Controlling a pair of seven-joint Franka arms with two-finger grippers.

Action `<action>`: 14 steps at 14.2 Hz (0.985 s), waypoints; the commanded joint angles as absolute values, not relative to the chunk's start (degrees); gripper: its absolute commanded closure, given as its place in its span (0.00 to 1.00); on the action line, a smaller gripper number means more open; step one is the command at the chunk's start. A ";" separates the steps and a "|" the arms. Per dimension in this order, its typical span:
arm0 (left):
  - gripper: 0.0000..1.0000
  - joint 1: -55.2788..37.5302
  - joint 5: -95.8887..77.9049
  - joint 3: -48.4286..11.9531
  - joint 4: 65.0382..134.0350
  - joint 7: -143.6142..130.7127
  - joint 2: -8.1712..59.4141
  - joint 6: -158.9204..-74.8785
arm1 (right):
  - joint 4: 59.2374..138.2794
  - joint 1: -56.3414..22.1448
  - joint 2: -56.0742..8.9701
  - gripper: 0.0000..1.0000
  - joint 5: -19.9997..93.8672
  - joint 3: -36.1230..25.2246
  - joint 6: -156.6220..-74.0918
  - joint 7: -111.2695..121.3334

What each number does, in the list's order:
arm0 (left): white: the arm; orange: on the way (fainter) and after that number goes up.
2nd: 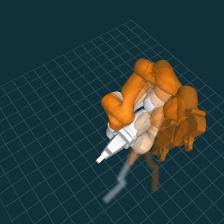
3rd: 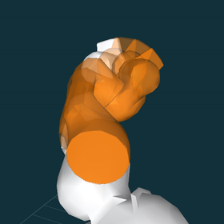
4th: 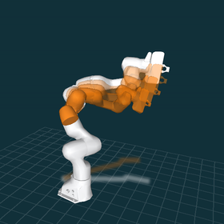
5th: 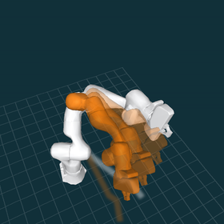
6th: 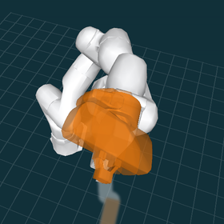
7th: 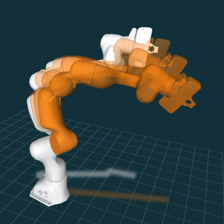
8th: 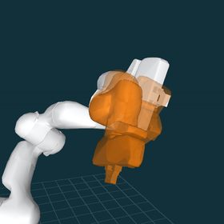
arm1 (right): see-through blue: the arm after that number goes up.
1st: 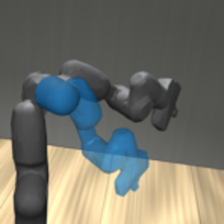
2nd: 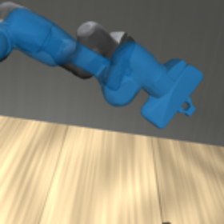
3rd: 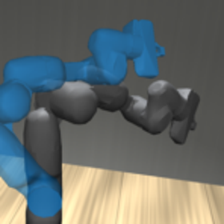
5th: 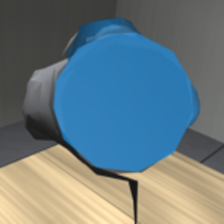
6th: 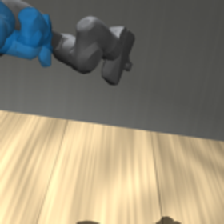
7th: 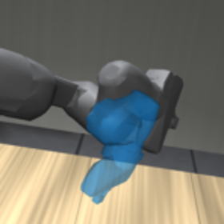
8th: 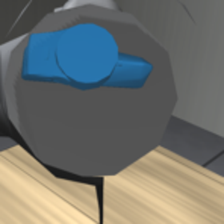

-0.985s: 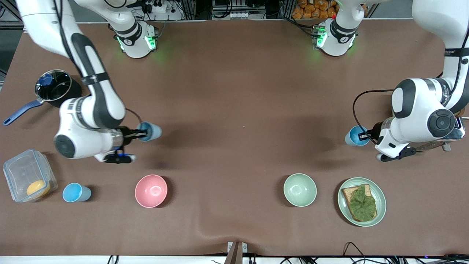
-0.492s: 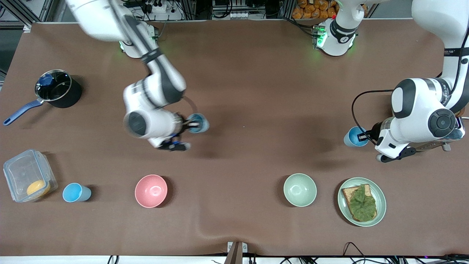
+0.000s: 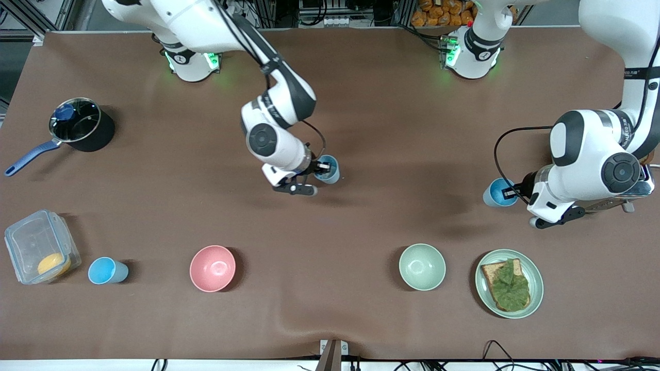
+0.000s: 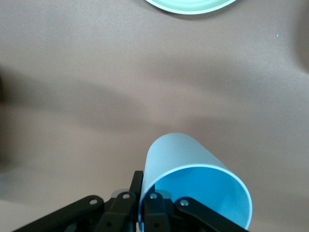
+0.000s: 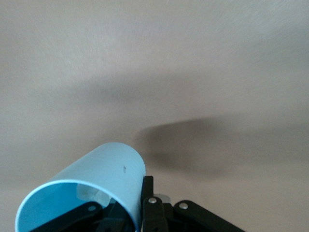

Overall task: Stack blue cups with both arms
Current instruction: 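Carry the cup with the right gripper toward the table middle while the left gripper lifts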

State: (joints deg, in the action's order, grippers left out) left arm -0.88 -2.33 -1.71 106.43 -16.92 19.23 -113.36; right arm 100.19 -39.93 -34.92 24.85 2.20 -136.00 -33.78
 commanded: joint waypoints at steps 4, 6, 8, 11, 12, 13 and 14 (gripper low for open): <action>1.00 -1.14 -3.60 -1.76 106.08 -17.75 18.98 -113.11 | 99.93 -42.10 -36.39 1.00 24.35 0.97 -136.67 -34.37; 1.00 -1.06 -3.60 -3.16 106.00 -19.41 18.90 -113.20 | 99.93 -42.62 -36.39 1.00 22.68 0.97 -136.58 -34.37; 1.00 -1.05 -3.60 -4.91 105.30 -22.31 18.98 -113.12 | 99.93 -42.71 -36.39 0.98 21.19 0.97 -136.23 -34.28; 1.00 -1.05 -3.60 -7.99 105.12 -26.71 18.90 -113.20 | 99.93 -42.71 -36.39 0.04 20.39 1.05 -135.88 -34.89; 1.00 -1.05 -3.60 -8.69 104.86 -27.59 18.98 -113.12 | 99.84 -42.71 -36.30 0.00 20.30 1.05 -135.88 -35.33; 1.00 -1.14 -3.60 -9.40 104.51 -28.55 19.16 -113.20 | 99.76 -42.54 -35.86 0.00 20.30 1.05 -135.70 -35.85; 1.00 -1.14 -3.52 -10.10 104.50 -29.70 19.16 -113.20 | 99.67 -42.54 -35.42 0.00 20.30 1.05 -135.09 -36.82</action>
State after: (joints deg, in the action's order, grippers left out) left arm -1.39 -2.33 -8.92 105.22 -27.72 19.23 -113.43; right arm 100.05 -41.87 -36.38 21.27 1.74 -136.29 -34.23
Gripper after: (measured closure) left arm 0.969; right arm 0.502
